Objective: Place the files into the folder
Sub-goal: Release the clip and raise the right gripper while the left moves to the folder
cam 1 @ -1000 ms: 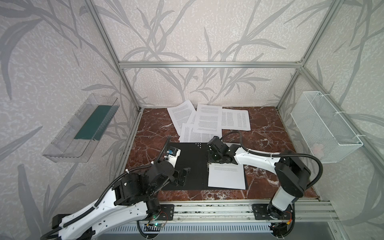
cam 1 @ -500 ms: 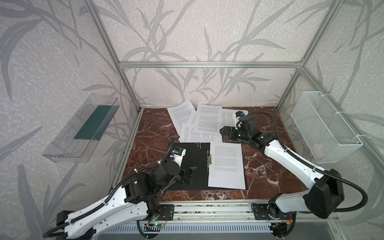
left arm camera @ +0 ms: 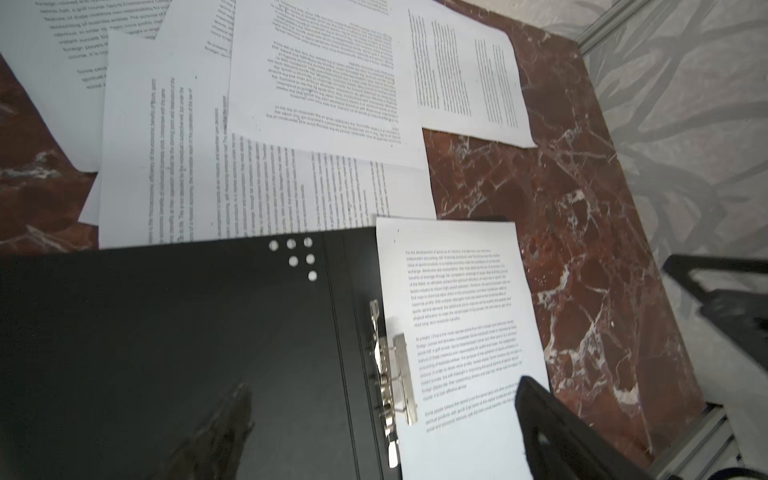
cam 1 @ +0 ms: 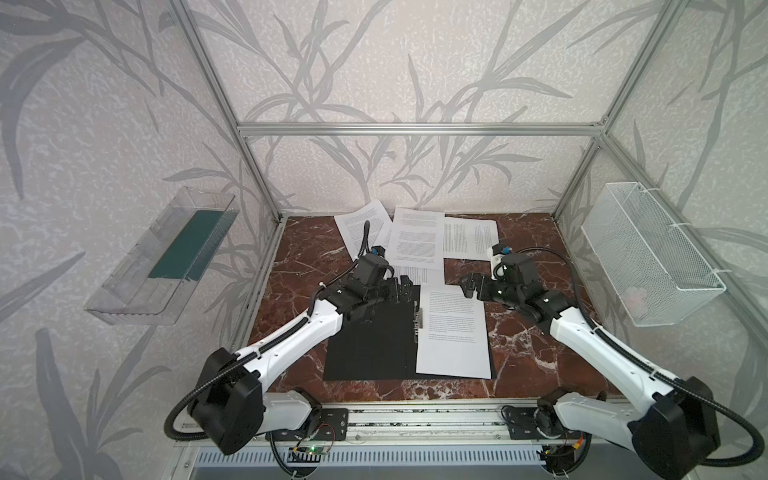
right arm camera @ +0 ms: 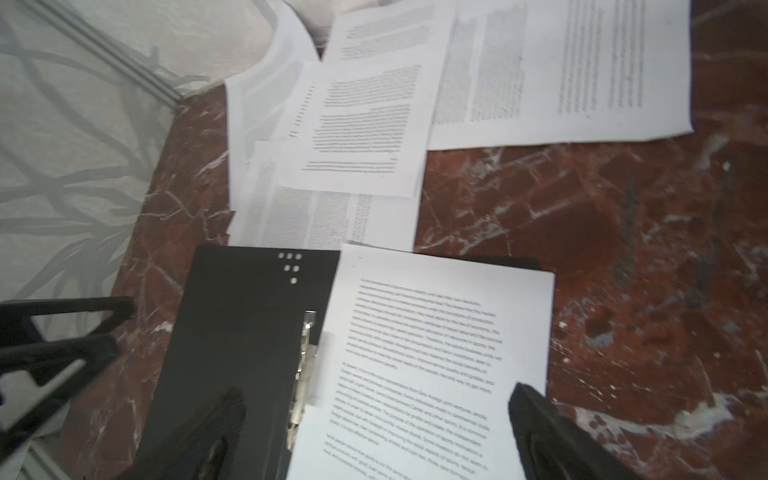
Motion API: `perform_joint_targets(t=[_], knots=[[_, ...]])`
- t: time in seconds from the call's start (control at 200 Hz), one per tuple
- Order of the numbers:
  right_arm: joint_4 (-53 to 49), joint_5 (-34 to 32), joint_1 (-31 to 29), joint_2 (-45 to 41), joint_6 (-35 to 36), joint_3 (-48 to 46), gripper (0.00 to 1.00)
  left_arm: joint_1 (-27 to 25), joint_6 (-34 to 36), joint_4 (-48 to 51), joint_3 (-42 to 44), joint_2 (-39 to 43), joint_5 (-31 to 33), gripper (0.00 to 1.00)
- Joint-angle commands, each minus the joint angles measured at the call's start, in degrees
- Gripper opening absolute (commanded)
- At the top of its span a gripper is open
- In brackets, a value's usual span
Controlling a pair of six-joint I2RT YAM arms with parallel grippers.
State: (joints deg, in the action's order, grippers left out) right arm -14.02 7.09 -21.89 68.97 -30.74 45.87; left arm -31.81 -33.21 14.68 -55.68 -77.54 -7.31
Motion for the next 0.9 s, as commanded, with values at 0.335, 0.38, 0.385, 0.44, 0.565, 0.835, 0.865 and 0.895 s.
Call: perform_joint_targets(t=[0.335,0.38,0.385,0.44,0.565,0.835,0.865,0.895], knots=[[9.15,7.01,7.21,16.23,-1.65,-4.99,0.99,4.42,1.18,-0.86,2.45,-10.35,-12.88,0.96],[8.90,7.15,7.21,17.63,-1.43,-4.23,0.99,4.32,1.11,-1.37,3.14,-11.31,-13.23,0.96],[8.95,7.15,7.17,17.79,-1.47,-4.18,0.99,4.35,1.08,-1.43,3.18,-11.44,-13.33,0.96],[9.68,6.62,7.34,19.65,-1.68,-3.47,0.99,4.40,1.40,-0.64,3.30,-13.14,-14.43,0.95],[10.69,9.01,8.01,23.49,-1.57,-2.19,0.99,4.33,1.84,-1.82,5.78,-15.07,-14.57,0.93],[12.32,11.62,8.00,24.22,-1.82,-1.74,1.00,4.33,1.56,-5.24,12.71,-19.85,-14.01,0.93],[12.56,12.30,8.00,24.20,-1.81,-1.74,1.00,4.31,1.78,-5.61,13.31,-20.92,-14.04,0.93],[12.78,12.71,8.00,24.19,-1.87,-1.83,1.00,4.35,1.97,-5.71,13.69,-21.95,-14.06,0.93]])
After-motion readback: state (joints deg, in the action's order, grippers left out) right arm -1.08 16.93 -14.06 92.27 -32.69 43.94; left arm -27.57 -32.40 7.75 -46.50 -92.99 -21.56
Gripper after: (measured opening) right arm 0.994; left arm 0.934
